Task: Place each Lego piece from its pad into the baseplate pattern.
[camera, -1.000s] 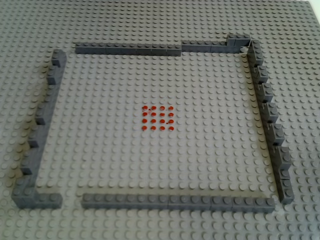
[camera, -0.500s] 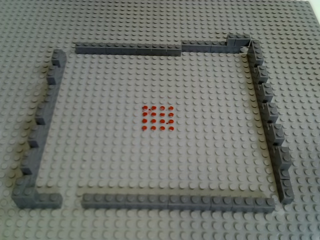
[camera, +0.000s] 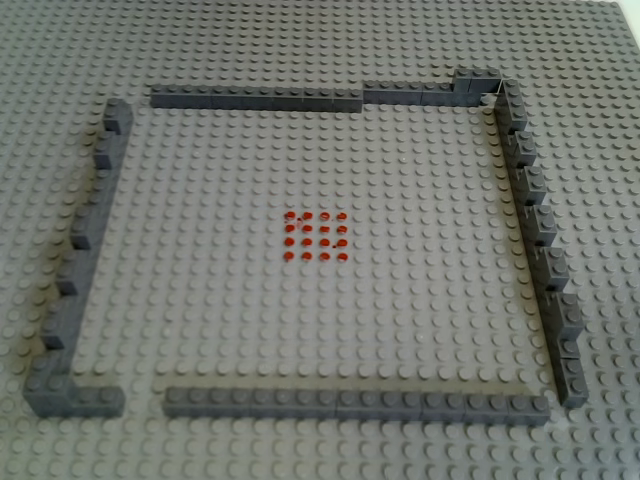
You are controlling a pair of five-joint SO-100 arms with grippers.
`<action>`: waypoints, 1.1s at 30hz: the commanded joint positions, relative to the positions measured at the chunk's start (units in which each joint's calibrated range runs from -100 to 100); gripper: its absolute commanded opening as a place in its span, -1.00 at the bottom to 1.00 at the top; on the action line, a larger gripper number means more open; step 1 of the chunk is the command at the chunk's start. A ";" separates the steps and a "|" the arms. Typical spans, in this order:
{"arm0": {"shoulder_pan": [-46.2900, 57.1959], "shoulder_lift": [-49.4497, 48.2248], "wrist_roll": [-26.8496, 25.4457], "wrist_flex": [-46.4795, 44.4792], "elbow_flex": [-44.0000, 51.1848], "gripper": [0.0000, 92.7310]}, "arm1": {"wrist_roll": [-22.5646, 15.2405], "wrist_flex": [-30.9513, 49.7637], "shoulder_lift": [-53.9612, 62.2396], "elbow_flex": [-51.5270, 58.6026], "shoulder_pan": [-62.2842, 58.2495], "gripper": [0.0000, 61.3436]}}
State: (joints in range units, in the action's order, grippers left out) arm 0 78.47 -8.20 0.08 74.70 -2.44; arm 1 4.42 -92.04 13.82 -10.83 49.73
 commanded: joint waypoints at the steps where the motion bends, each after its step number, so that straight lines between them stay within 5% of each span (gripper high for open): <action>1: 0.13 -0.21 -0.25 0.08 2.03 -1.00 | -0.30 -0.15 2.84 -2.85 0.22 -1.00; 25: -0.09 -0.21 -0.25 0.08 2.03 -1.00 | -0.64 0.01 4.47 -0.41 -0.36 -1.00; 33: -0.09 -0.21 -0.25 0.08 2.03 -1.00 | -0.39 -0.56 23.78 13.77 -5.29 -1.00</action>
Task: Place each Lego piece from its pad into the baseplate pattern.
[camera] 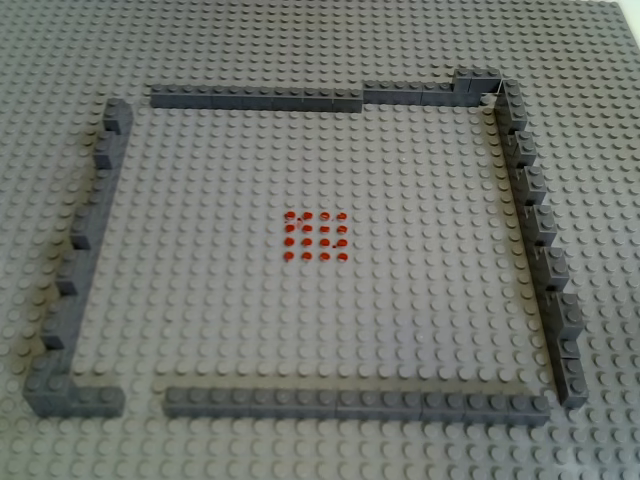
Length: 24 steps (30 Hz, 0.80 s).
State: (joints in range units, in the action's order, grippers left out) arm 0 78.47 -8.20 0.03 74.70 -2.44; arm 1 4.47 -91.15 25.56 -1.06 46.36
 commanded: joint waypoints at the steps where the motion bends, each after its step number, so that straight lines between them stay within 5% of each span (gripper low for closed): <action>1: -0.09 -0.21 -0.20 0.08 2.03 -1.00 | -0.49 -1.61 12.72 4.99 -1.93 -1.00; 13: 0.35 9.92 -0.49 0.00 10.52 -1.00 | -2.49 4.25 -2.81 -8.28 1.99 -1.00; 24: -1.97 18.16 -5.23 -3.74 12.87 -1.00 | -5.67 9.86 -4.10 -10.45 5.25 -1.00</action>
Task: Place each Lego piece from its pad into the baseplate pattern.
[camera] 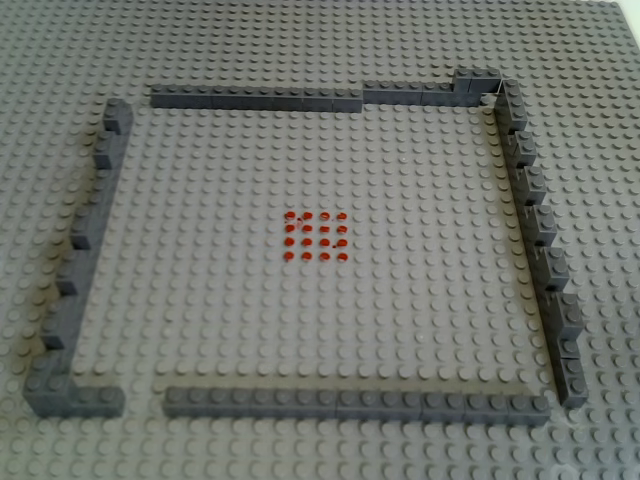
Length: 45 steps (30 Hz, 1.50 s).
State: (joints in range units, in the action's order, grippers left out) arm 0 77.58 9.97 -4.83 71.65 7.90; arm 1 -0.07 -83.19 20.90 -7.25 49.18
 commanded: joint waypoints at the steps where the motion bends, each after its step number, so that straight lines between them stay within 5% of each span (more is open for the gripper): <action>1: -1.30 0.24 -0.37 -0.37 2.53 -0.92 | -1.22 2.71 0.22 -4.26 3.59 -1.00; 4: -1.81 1.36 -0.32 -0.21 2.53 -0.59 | -0.15 4.67 -1.93 -5.43 8.82 -1.00; 14: -3.33 8.57 -0.12 -0.05 10.56 -0.60 | 2.64 6.62 -4.33 -2.27 20.71 -1.00; 18: -3.55 11.31 -0.22 -0.05 13.09 -0.60 | 0.24 25.98 1.68 16.51 23.03 -0.99; 21: -3.48 11.74 -0.17 -0.05 13.09 -0.60 | -1.71 29.08 0.65 19.76 23.98 -0.99; 27: -3.55 14.23 0.07 -0.05 13.09 -0.60 | -4.00 27.69 -9.48 12.54 24.78 -0.99; 39: -4.57 18.78 0.12 -0.05 17.88 -0.61 | -7.18 5.48 -41.24 -32.34 26.15 -0.96; 40: -4.57 18.95 0.12 -0.05 17.88 -0.61 | -7.23 4.75 -42.87 -34.87 26.23 -0.88; 41: -4.57 19.21 0.02 -0.05 17.88 -0.67 | -7.33 4.18 -45.02 -37.94 26.73 -0.54; 45: -4.64 19.21 -0.22 -0.05 17.88 -0.85 | -7.33 4.67 -48.37 -40.92 27.75 -0.28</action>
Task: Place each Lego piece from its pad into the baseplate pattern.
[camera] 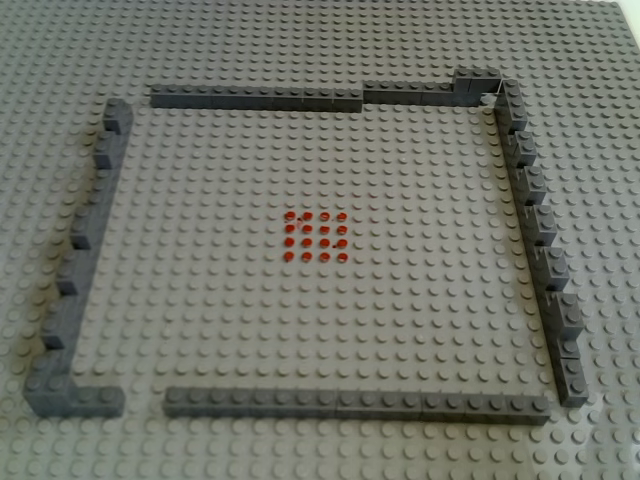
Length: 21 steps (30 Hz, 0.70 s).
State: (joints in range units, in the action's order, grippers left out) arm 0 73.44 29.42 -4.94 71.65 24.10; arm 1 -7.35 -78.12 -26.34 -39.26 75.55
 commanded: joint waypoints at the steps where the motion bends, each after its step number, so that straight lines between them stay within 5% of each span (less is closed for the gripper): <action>1: -0.50 -0.23 -0.17 -0.05 1.68 -0.88 | -0.09 -0.40 -2.16 -9.90 1.53 -0.27; 21: -3.18 -4.44 0.13 4.02 1.23 -0.98 | 2.15 0.74 -4.82 -2.13 2.55 -0.23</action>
State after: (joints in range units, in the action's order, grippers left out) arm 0 71.66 28.83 -4.99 72.70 24.88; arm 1 -5.35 -78.28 -33.25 -41.78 78.09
